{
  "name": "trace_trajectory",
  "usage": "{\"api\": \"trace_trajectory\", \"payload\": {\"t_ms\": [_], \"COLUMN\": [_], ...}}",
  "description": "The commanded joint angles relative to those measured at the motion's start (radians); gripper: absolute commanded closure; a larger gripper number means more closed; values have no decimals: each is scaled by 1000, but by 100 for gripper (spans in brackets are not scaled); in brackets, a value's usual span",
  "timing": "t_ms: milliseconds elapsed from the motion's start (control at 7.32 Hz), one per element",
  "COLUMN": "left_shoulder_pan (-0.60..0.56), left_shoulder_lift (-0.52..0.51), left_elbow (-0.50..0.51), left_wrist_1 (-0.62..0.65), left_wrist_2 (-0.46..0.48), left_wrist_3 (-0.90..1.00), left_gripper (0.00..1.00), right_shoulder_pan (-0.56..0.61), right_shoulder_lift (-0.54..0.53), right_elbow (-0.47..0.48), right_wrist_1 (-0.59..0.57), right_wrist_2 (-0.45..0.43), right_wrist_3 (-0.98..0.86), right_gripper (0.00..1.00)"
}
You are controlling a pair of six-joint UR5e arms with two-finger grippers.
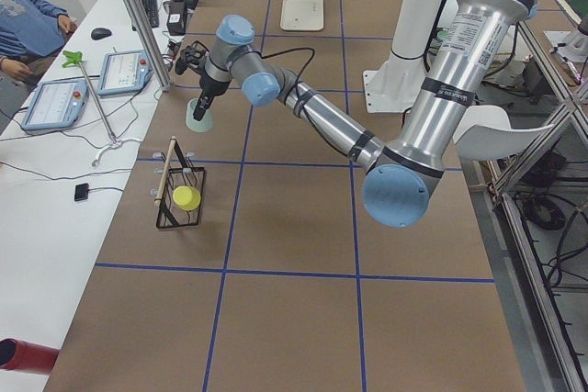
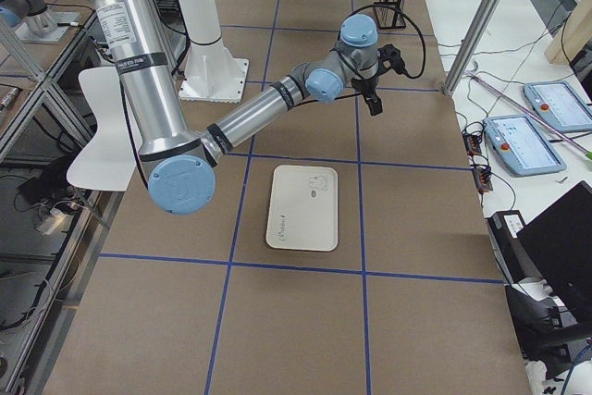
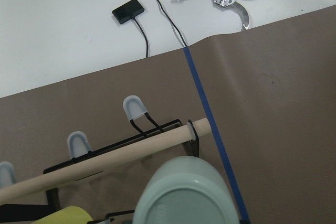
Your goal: Left arm grabs green cup and hands to right arm on tray
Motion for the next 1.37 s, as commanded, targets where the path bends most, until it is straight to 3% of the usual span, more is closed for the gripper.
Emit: {"api": "trace_trajectory", "payload": {"t_ms": [0,137,547,957,1230], "left_shoulder_pan": [25,68,177,240,272], "left_shoulder_lift": [-8,-33,-115,-140,-204], "left_elbow": [-98,-132,-196,-247,-250], "left_wrist_1": [1,1,-97,-339,-375], "left_wrist_2": [-5,-3,-6,-9,-11], "left_wrist_3": [-203,-303,-605,-892,-972], "left_gripper": [100,100,100,100,100], "right_shoulder_pan": [-26,-35,-119,-148,-248], "right_shoulder_lift": [71,117,110,110,110], "right_elbow": [0,2,-39,-38,-38], "right_wrist_1": [0,9,499,821,1082], "right_wrist_2": [0,-2,-116,-195,-387], "right_wrist_3": [93,177,565,843,1030], "right_gripper": [1,2,1,2,1]}}
